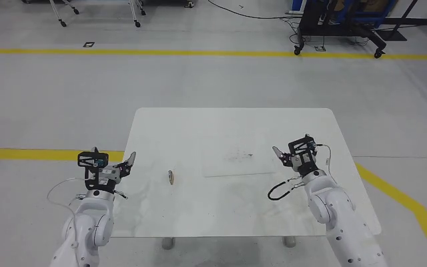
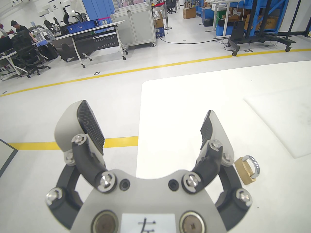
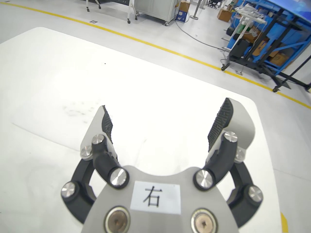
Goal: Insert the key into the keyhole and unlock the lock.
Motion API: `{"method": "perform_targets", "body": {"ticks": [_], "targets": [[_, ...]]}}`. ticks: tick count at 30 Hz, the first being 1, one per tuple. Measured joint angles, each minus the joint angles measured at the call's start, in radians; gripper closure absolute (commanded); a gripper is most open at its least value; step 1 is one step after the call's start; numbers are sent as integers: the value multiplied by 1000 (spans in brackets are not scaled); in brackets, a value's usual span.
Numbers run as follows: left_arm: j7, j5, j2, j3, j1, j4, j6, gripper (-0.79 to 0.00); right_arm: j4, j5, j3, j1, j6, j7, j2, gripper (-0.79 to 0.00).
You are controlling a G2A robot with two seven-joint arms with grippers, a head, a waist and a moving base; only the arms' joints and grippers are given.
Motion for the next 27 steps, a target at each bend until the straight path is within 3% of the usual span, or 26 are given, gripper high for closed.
{"method": "perform_targets", "body": {"ticks": [12,15,19,23,24,25,26,27], "targets": [[0,0,0,0,0,0,0,-785,24,-15,-25,28,-37,27,0,-785],[0,0,0,0,0,0,0,-785,126,9,-100,137,-228,86,-2,-785],[0,0,0,0,0,0,0,-785,317,47,-176,296,-520,73,-5,-785],[0,0,0,0,0,0,0,-785,455,20,-234,406,-711,43,-7,-785],[0,0,0,0,0,0,0,-785,482,12,-243,428,-746,33,-7,-770],[0,0,0,0,0,0,0,-785,513,-2,-254,453,-789,21,-7,-699],[0,0,0,0,0,0,0,-785,535,-16,-261,471,-817,14,-6,-523],[0,0,0,0,0,0,0,-785,555,-30,-268,488,-840,8,-6,-419]]}}
